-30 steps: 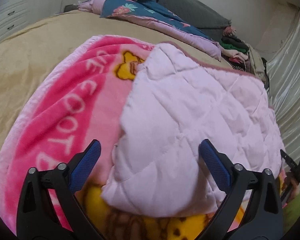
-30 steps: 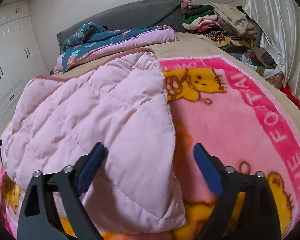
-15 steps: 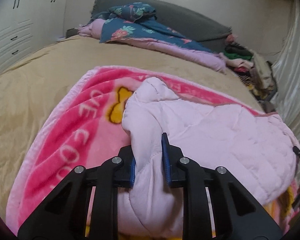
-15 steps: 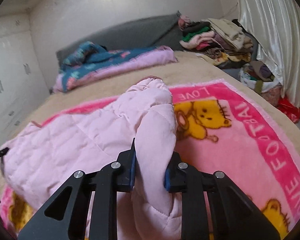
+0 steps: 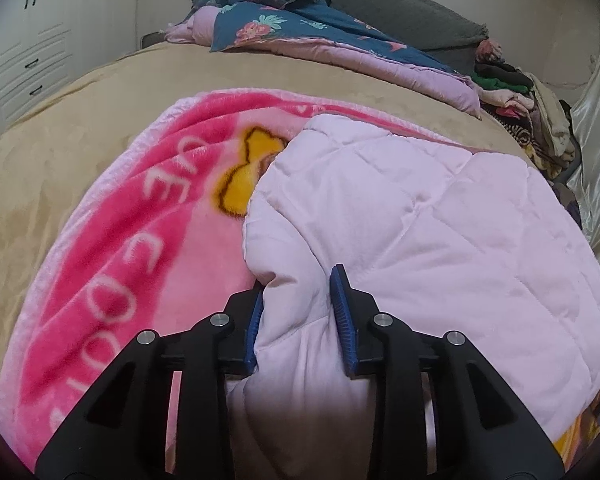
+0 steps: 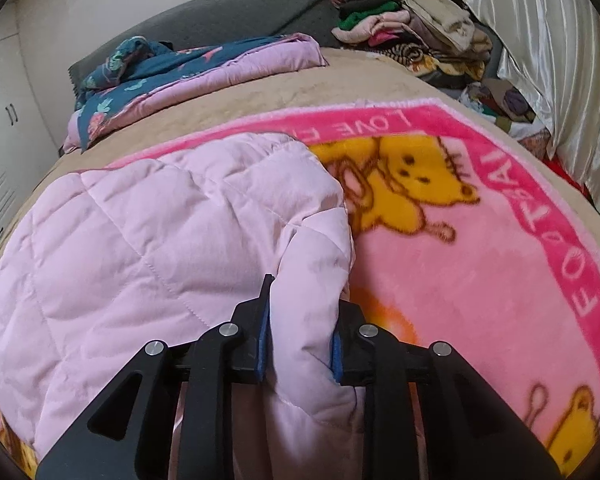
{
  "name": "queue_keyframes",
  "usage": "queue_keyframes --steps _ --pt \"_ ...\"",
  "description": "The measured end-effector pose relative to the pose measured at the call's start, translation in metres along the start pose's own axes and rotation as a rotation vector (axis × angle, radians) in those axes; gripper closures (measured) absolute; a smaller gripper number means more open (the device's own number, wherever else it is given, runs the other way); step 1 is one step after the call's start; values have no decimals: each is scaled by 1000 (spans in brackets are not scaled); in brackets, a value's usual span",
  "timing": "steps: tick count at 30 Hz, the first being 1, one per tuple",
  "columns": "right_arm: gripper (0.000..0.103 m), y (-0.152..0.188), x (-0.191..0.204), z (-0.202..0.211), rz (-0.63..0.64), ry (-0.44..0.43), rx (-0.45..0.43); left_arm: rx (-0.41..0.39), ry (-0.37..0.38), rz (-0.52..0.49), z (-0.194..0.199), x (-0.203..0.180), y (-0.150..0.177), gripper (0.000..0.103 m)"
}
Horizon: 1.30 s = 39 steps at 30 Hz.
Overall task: Fold large clothes
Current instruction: 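Open both tools and release the folded jacket onto the blanket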
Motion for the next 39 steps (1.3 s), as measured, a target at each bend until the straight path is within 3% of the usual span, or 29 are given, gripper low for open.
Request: queue_keyframes --steps 7,10,11,12,13,15,18,29,39 --pt "67 14 -6 15 -68 -1 1 -1 15 2 11 1 5 78" --pt "38 19 -8 34 -82 -28 -28 -13 5 -5 22 2 7 56" --pt "22 21 -8 45 -93 -41 -48 -17 1 -4 26 2 7 43" --pt "14 23 -8 53 -100 -57 -64 -24 -1 -3 31 2 7 34" --pt "13 25 -6 61 -101 -74 -76 -30 -1 0 36 2 8 32" --pt "9 30 0 77 -88 -103 -88 -29 17 7 45 -1 11 17" --pt "6 37 7 102 -63 -129 -117 -39 43 9 59 -7 17 9" --pt "4 58 21 162 -6 -169 -176 -51 18 12 98 -10 42 9" --pt "4 81 17 182 -4 -176 -169 -78 17 8 120 -20 71 9"
Point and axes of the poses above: each gripper's, at about its wrist camera, not at the fingertips, and z roughly against the way its jaws point, x to its left, y to its underside, the point moved 9 cm from there along -z, roughly the way its jaws point, and after that the axes turned 2 degrees about x, right-handed, at the moved point
